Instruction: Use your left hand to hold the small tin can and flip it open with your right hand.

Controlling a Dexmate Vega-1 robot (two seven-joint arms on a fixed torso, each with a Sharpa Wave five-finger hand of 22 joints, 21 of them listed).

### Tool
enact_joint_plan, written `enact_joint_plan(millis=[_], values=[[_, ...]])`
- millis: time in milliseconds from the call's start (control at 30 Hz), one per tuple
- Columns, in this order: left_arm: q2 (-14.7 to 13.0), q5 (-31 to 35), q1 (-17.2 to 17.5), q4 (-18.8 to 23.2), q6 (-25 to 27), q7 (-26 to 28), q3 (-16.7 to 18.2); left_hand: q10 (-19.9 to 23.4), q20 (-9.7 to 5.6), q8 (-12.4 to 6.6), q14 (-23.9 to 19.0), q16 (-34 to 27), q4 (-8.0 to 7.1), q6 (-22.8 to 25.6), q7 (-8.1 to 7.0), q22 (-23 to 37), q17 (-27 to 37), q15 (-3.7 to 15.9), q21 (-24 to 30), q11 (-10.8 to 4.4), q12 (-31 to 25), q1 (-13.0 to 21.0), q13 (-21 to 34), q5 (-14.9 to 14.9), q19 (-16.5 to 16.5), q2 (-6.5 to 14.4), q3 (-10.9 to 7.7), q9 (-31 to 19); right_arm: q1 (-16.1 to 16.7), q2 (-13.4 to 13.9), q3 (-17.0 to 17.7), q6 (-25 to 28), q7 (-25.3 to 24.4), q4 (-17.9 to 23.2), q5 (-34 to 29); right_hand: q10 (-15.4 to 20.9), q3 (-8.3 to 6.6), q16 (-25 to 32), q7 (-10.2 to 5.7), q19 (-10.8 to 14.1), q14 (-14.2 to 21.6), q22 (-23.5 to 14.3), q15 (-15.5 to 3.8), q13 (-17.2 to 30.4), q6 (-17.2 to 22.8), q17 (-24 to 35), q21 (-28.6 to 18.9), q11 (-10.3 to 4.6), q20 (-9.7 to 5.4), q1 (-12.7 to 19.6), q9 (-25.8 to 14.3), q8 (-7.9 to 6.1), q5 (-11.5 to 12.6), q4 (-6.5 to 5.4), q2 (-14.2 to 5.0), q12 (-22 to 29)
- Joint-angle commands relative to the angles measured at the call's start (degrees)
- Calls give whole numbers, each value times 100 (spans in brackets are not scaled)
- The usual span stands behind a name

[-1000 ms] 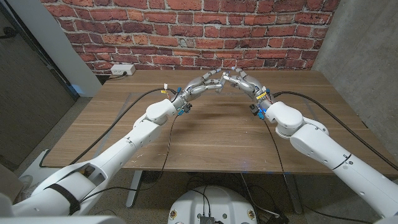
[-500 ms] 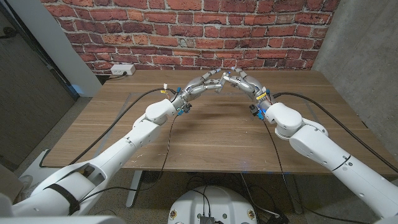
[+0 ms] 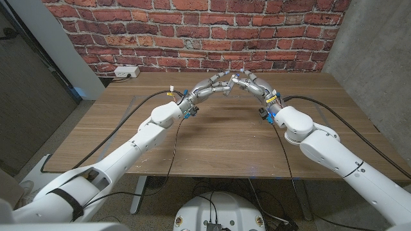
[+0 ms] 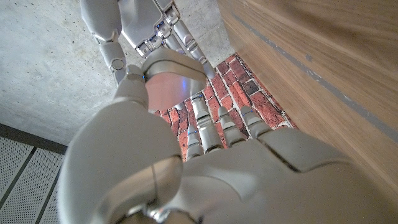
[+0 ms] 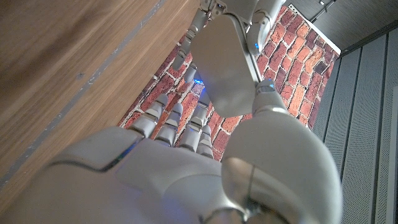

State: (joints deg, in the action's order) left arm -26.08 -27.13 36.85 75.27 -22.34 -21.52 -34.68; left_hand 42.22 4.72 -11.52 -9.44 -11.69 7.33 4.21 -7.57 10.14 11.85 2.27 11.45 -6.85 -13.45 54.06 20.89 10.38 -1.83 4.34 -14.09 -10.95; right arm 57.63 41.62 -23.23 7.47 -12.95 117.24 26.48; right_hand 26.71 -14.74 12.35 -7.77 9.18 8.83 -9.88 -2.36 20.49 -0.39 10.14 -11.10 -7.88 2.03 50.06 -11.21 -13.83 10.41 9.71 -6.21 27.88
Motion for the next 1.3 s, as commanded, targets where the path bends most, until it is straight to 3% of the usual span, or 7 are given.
enact_joint_plan(millis=[33, 333, 1300], values=[[47, -68, -19, -35, 38, -47, 0, 675, -15, -6, -80, -39, -51, 40, -9, 17, 13, 759, 6, -591, -51, 104, 21, 33, 2, 121, -97, -13, 50, 15, 64, -104, 113, -74, 161, 506, -116, 0, 4, -11, 42, -18, -821, 146, 24, 8, -9, -475, -14, 331, 3, -28, 68, -3, -289, -1], [79, -202, -5, -56, 55, -137, 21, 714, -95, -20, -56, -20, -23, 95, -81, 16, 6, 826, 7, -591, -57, 121, 26, 25, -5, 78, -94, -11, 80, 35, 86, -194, 146, -113, 192, 514, -143, -11, 0, -17, 48, -19, -842, 159, 59, 8, -6, -476, -13, 399, 3, -29, 90, 0, -294, -9], [150, -396, -59, -413, -216, -536, 73, 778, -109, -2, -58, -15, -9, 113, -87, 15, 7, 834, 4, -592, -61, 130, 31, 19, -8, 44, -97, -7, 142, -40, -41, -171, -112, 25, -51, 591, -166, -14, -5, 7, 88, -19, -876, 187, 86, 16, -12, -478, -13, 481, 3, -13, 115, -22, -292, -2]])
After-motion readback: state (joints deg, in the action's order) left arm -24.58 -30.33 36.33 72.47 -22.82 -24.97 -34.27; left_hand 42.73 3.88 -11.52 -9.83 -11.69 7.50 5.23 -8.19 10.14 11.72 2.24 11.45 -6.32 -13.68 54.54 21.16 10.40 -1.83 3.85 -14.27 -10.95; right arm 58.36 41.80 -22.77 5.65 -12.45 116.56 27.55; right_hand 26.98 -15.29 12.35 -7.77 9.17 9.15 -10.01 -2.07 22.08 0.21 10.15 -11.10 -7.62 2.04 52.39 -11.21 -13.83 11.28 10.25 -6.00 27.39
